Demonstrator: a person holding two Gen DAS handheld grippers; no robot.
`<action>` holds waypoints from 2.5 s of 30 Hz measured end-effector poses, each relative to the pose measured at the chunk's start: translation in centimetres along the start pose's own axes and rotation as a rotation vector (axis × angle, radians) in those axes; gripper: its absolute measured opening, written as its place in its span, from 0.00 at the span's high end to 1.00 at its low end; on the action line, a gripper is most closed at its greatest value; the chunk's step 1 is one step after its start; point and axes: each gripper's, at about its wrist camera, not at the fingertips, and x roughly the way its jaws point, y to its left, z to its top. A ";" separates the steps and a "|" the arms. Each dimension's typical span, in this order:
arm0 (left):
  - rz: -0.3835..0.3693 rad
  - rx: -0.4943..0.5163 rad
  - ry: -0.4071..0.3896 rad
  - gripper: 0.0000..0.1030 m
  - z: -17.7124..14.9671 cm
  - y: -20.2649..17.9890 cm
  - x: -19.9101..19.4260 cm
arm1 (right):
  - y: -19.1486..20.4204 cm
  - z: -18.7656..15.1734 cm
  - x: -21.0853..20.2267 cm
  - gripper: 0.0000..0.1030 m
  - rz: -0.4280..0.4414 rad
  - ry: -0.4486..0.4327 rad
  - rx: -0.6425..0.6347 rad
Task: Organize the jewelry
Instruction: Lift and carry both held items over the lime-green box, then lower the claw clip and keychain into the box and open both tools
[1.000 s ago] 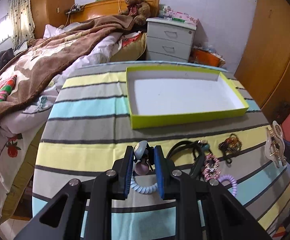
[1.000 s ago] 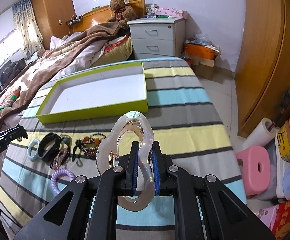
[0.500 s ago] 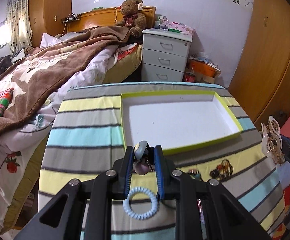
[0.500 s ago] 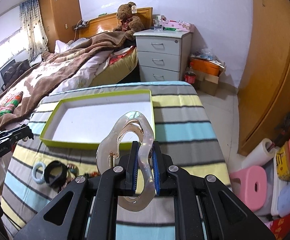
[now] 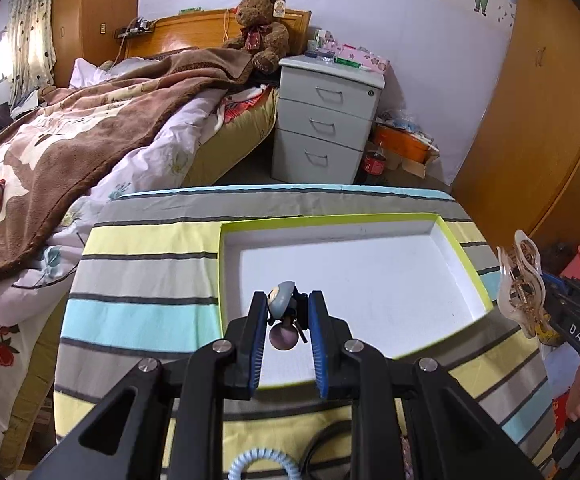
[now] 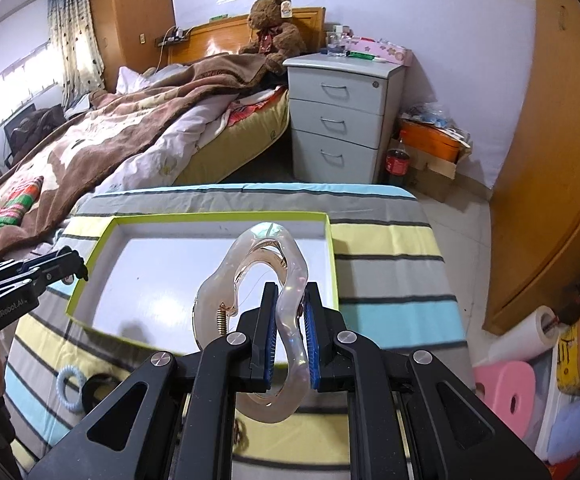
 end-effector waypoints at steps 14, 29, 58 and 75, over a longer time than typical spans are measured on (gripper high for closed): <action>-0.029 -0.028 0.088 0.79 2.4 0.2 6.7 | -0.3 2.8 7.1 0.87 0.004 0.115 -0.006; 0.010 -0.053 0.135 0.78 2.7 1.3 10.3 | -0.7 2.9 11.4 0.87 -0.025 0.185 -0.040; 0.038 -0.055 0.148 0.61 2.9 1.3 10.8 | -1.0 3.3 10.3 0.81 -0.034 0.126 -0.042; 0.033 -0.055 0.086 0.45 1.1 0.5 5.2 | -0.1 1.4 4.1 0.71 0.016 0.026 0.000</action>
